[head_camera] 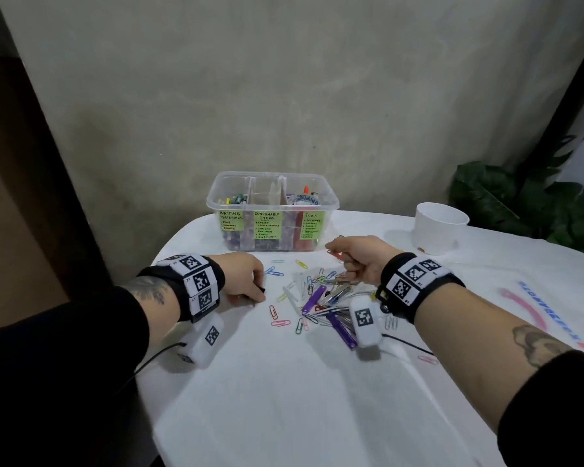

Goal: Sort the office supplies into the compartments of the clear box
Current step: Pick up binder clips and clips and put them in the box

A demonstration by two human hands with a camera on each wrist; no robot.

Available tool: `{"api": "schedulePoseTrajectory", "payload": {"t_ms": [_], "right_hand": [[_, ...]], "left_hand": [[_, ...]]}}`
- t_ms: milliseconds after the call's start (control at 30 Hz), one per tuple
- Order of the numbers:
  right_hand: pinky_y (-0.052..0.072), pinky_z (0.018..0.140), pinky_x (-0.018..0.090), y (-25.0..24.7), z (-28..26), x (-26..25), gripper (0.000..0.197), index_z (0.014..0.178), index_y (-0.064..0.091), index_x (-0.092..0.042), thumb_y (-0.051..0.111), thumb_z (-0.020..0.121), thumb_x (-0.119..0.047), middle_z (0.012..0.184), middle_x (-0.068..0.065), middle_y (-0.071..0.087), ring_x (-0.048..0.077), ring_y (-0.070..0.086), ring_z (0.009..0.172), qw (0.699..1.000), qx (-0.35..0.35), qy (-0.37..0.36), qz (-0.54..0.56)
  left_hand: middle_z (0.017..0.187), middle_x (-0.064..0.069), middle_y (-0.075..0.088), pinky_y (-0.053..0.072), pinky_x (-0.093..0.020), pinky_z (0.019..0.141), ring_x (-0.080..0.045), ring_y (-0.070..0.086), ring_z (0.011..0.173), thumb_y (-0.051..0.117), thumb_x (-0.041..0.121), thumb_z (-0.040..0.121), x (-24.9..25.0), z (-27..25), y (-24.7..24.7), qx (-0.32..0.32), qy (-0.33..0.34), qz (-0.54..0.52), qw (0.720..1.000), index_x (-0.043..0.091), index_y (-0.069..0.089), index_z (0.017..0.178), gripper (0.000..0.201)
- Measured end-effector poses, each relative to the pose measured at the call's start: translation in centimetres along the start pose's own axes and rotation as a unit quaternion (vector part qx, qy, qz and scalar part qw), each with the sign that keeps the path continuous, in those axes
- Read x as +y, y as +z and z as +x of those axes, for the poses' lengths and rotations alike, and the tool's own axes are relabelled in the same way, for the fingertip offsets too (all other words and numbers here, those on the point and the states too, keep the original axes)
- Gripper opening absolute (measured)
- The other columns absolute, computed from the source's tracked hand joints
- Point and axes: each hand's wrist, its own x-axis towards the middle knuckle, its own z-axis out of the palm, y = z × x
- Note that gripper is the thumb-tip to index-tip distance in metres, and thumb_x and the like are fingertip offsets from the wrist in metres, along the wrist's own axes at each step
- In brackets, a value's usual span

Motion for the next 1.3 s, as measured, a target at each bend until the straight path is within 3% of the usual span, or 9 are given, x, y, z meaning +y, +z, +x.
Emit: {"api": "schedulePoseTrajectory", "payload": {"t_ms": [267, 400, 500, 633, 733, 833, 967, 1100, 1300], "right_hand": [[0.061, 0.071, 0.042, -6.9, 3.3, -2.3, 0.005, 0.087, 0.061, -0.012, 0.065, 0.088, -0.008, 0.087, 0.009, 0.061, 0.026, 0.060, 0.072, 0.907, 0.197, -0.128, -0.349], [0.061, 0.071, 0.040, -7.5, 5.1, -2.4, 0.027, 0.117, 0.061, -0.019, 0.063, 0.091, -0.010, 0.092, 0.007, 0.061, 0.030, 0.066, 0.083, 0.859, 0.120, -0.123, -0.483], [0.052, 0.058, 0.022, -6.9, 6.3, -2.3, 0.040, 0.132, 0.055, -0.020, 0.060, 0.094, -0.010, 0.114, 0.010, 0.060, 0.024, 0.057, 0.087, 0.784, 0.061, -0.128, -0.604], [0.045, 0.065, 0.028, -6.3, 8.0, -1.8, 0.019, 0.111, 0.058, -0.007, 0.061, 0.093, -0.012, 0.116, 0.013, 0.066, 0.029, 0.058, 0.094, 0.733, 0.054, -0.131, -0.666], [0.041, 0.069, 0.029, -6.6, 8.7, -2.0, 0.013, 0.094, 0.054, -0.008, 0.061, 0.094, -0.019, 0.107, 0.014, 0.066, 0.026, 0.053, 0.086, 0.715, 0.053, -0.117, -0.687], [0.044, 0.053, 0.027, -8.2, 9.2, -2.1, 0.009, 0.087, 0.060, -0.011, 0.064, 0.090, -0.018, 0.080, 0.006, 0.063, 0.022, 0.058, 0.068, 0.822, 0.057, -0.090, -0.560], [0.037, 0.041, 0.017, -10.9, 8.6, -1.1, 0.017, 0.082, 0.054, -0.006, 0.049, 0.099, -0.005, 0.070, 0.007, 0.051, 0.007, 0.041, 0.040, 0.997, 0.034, -0.046, -0.048], [0.030, 0.039, 0.012, -13.4, 5.9, -0.7, 0.023, 0.083, 0.046, -0.005, 0.032, 0.101, -0.002, 0.068, 0.006, 0.043, 0.005, 0.027, 0.035, 0.935, -0.057, -0.078, 0.342], [0.028, 0.037, 0.016, -15.7, 2.3, -0.2, 0.005, 0.076, 0.048, -0.008, 0.052, 0.076, -0.006, 0.067, 0.005, 0.046, 0.009, 0.026, 0.045, 0.888, -0.110, -0.072, 0.441]], "left_hand": [[0.094, 0.001, 0.066, 0.051, -0.023, 0.064, -0.016, 0.062, 0.078, 0.056, 0.022, 0.091, 2.8, 1.2, 0.1, -0.008, 0.021, 0.034, 0.999, 0.019, 0.061, 0.112, 0.022], [0.085, -0.007, 0.060, 0.056, -0.032, 0.063, -0.016, 0.060, 0.061, 0.035, 0.004, 0.099, 4.2, 2.8, -0.1, -0.021, -0.003, -0.214, 0.977, 0.014, 0.052, 0.118, 0.028], [0.084, -0.007, 0.051, 0.051, -0.028, 0.060, -0.016, 0.054, 0.066, 0.037, 0.003, 0.100, 6.0, 3.8, -0.5, -0.013, -0.003, -0.331, 0.944, 0.006, 0.055, 0.117, 0.025], [0.068, -0.002, 0.039, 0.038, -0.027, 0.050, -0.015, 0.039, 0.056, 0.051, 0.014, 0.094, 8.2, 5.8, -0.7, -0.009, -0.009, -0.393, 0.919, 0.006, 0.057, 0.095, 0.011], [0.064, -0.002, 0.038, 0.036, -0.025, 0.051, -0.018, 0.039, 0.056, 0.052, 0.038, 0.094, 9.6, 7.6, -0.7, 0.019, 0.013, -0.323, 0.946, 0.010, 0.055, 0.084, 0.030], [0.065, -0.003, 0.044, 0.038, -0.023, 0.051, -0.020, 0.042, 0.056, 0.049, 0.050, 0.096, 11.1, 8.7, -0.3, 0.022, 0.062, -0.232, 0.970, 0.008, 0.062, 0.091, 0.043], [0.076, 0.003, 0.059, 0.039, -0.020, 0.049, -0.016, 0.055, 0.059, 0.053, 0.039, 0.097, 13.1, 9.7, 0.4, 0.057, 0.128, -0.141, 0.980, 0.016, 0.067, 0.100, 0.027], [0.100, 0.003, 0.062, 0.040, -0.021, 0.060, -0.015, 0.057, 0.081, 0.053, 0.035, 0.097, 16.0, 11.0, 1.3, 0.075, 0.171, -0.094, 0.978, 0.020, 0.064, 0.113, 0.025], [0.096, 0.002, 0.060, 0.035, -0.023, 0.051, -0.011, 0.051, 0.064, 0.062, 0.048, 0.088, 20.7, 12.0, 2.7, 0.063, 0.208, -0.019, 0.976, 0.025, 0.059, 0.116, 0.037]]}}
